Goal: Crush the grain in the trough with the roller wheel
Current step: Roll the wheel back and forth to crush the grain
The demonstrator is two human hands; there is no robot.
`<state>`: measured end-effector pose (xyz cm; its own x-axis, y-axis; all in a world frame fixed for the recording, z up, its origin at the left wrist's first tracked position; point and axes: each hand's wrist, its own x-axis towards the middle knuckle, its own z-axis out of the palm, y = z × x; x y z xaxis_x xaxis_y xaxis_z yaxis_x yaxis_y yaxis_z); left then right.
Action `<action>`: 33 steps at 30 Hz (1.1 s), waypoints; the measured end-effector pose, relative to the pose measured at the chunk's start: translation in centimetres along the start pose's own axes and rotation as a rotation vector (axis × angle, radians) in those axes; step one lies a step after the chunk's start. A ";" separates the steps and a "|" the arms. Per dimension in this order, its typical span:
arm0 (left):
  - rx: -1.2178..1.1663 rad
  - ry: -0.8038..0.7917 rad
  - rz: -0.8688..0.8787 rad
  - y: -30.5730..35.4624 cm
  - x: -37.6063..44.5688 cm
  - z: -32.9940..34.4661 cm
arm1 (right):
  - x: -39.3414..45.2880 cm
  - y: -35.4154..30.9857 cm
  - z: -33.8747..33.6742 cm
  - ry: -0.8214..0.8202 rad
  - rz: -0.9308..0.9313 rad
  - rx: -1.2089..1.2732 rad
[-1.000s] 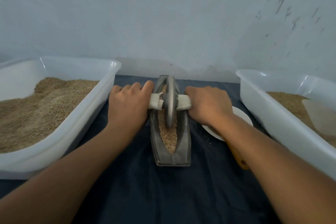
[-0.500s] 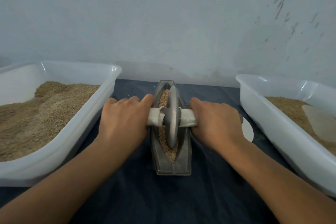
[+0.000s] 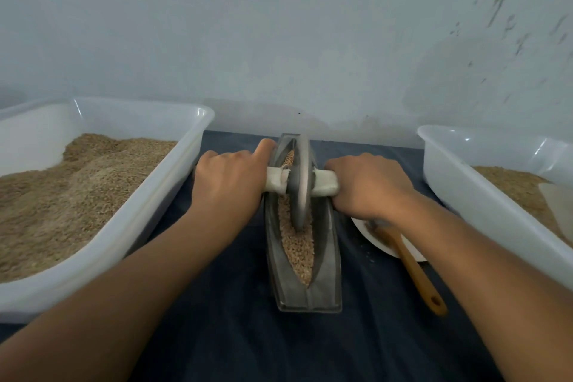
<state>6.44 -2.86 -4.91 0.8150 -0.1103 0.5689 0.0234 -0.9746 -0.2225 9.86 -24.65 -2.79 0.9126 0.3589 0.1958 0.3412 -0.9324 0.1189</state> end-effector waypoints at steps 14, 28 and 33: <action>-0.082 0.064 0.007 0.0 3.6 2.1 | 4.4 1.0 -1.8 -0.373 -0.001 0.226; -0.095 0.107 -0.014 -0.2 3.1 3.0 | 5.7 0.8 -1.6 -0.301 -0.038 0.129; -0.022 0.091 -0.003 0.3 2.2 1.8 | 3.6 0.8 -0.5 -0.207 -0.006 0.109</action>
<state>9.31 -3.06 -5.16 0.7591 -0.1241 0.6391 0.0120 -0.9788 -0.2043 13.35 -24.07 -1.53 0.9335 0.3584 -0.0093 0.3585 -0.9335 0.0109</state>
